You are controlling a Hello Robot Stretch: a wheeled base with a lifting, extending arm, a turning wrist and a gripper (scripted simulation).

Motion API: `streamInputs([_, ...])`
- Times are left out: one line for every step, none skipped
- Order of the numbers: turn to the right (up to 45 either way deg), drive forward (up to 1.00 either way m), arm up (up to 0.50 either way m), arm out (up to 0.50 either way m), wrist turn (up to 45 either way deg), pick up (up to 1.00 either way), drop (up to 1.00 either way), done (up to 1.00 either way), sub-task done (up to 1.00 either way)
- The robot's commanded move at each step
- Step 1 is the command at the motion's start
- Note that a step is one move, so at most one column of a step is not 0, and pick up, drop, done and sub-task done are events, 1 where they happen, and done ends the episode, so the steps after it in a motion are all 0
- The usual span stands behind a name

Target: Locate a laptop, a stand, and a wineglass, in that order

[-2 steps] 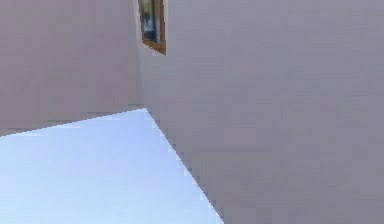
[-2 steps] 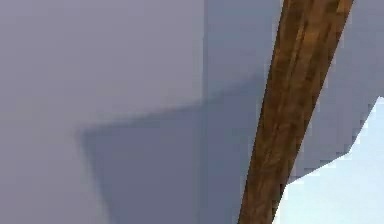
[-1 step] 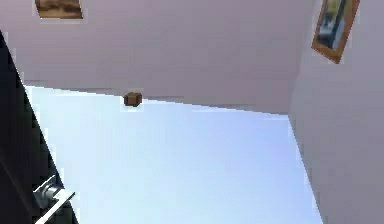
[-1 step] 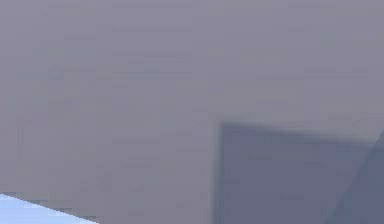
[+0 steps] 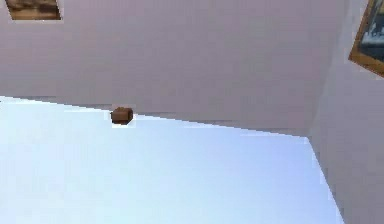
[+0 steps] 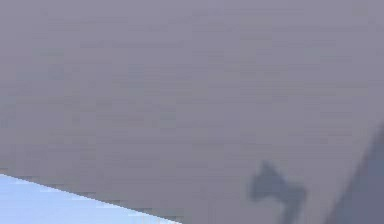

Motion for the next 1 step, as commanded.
streamInputs([-45.0,0.00,0.00,0.00,0.0,0.00,0.00,0.00,0.00])
